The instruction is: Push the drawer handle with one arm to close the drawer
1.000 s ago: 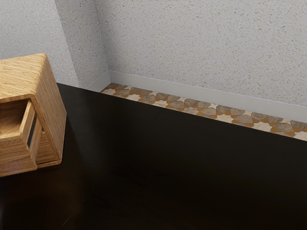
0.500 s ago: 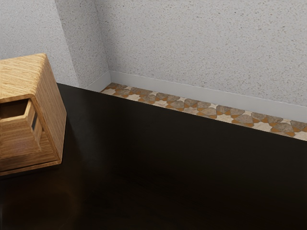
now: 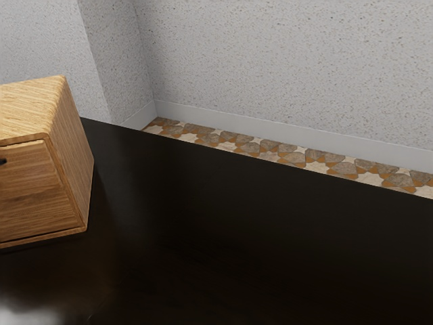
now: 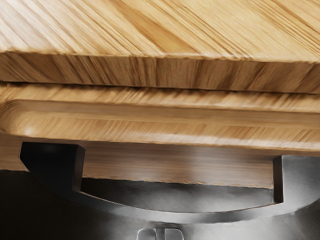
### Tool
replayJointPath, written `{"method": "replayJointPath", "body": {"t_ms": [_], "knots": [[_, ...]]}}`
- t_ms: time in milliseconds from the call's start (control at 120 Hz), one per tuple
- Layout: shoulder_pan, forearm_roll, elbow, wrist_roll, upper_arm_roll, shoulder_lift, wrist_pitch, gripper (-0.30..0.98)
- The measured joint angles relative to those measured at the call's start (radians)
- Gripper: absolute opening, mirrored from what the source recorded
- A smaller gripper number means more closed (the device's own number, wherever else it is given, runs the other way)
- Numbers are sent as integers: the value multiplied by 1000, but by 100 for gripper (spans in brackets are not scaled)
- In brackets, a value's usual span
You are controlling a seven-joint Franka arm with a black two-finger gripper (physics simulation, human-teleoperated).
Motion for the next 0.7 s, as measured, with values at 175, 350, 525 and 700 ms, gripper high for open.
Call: {"method": "replayJointPath", "body": {"t_ms": [175, 350, 525, 700], "knots": [[4, -58, -56, 14, -23, -75, -3, -7], [-16, -139, -83, 20, -98, -211, -133, 13], [-221, -312, 49, 3, -266, -341, -419, 44], [-288, -363, 726, 8, -326, 313, -575, 58]]}}
